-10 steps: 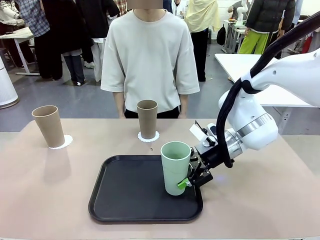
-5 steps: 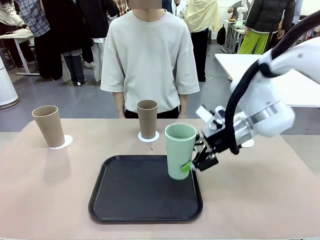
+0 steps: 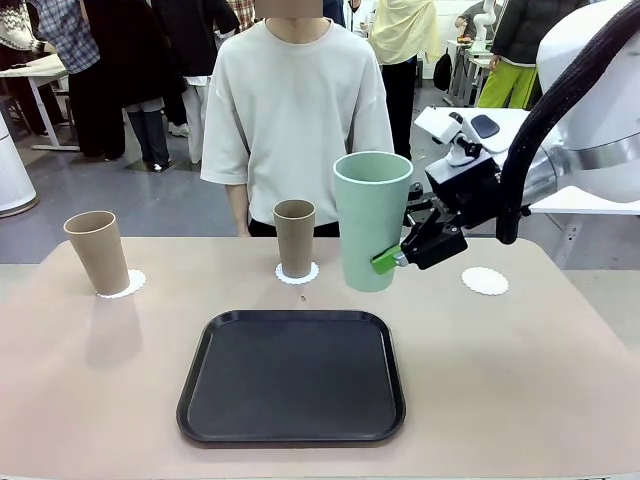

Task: Place coasters on the table and set cups on them.
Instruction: Take one Reusable plastic cup from the Flat Tray and place it on a coaster set by the human.

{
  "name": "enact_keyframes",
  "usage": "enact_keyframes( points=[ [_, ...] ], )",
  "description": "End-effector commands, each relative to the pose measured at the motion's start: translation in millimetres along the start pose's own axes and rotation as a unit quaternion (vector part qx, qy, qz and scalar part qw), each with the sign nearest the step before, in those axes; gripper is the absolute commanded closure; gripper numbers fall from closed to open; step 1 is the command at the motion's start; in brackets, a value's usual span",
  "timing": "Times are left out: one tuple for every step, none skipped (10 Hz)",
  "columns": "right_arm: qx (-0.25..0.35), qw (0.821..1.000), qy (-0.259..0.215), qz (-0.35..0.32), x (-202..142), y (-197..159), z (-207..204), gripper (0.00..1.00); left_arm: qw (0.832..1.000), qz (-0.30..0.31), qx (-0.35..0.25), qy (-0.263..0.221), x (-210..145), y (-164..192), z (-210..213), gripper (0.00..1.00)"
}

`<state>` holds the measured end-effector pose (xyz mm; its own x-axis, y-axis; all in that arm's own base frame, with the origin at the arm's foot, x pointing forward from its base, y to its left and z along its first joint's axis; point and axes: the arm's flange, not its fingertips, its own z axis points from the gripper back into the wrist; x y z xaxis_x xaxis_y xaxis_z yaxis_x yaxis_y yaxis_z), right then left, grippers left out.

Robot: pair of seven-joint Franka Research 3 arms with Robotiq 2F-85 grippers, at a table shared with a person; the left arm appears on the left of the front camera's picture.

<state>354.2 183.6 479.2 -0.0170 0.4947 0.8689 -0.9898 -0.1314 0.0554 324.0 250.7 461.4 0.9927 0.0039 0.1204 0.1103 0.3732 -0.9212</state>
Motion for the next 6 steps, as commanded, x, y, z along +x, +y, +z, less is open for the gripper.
enact_keyframes(
  points=[
    [0.004,1.000,-0.007,0.013,-14.6,-7.9,-7.9,0.78,1.000,0.008,-0.002,-0.004,-0.2,-4.5,0.2,0.00],
    [0.004,1.000,-0.007,0.013,-14.6,-7.9,-7.9,0.78,1.000,0.008,-0.002,-0.004,-0.2,-4.5,0.2,0.00],
    [0.004,1.000,-0.007,0.013,-14.6,-7.9,-7.9,0.78,1.000,0.008,-0.002,-0.004,-0.2,-4.5,0.2,0.00],
    [0.006,1.000,0.000,0.003,-9.1,-3.5,-4.7,0.19,1.000,0.008,-0.002,-0.004,-0.2,-4.5,0.2,0.00],
    [-0.013,1.000,-0.019,0.011,-21.2,-27.3,29.3,0.19,1.000,0.008,-0.002,-0.004,-0.2,-4.5,0.2,0.00],
    [-0.060,0.998,-0.015,0.015,-33.9,-43.8,69.3,0.19,1.000,0.008,-0.002,-0.004,-0.2,-4.5,0.2,0.00]
  ],
)
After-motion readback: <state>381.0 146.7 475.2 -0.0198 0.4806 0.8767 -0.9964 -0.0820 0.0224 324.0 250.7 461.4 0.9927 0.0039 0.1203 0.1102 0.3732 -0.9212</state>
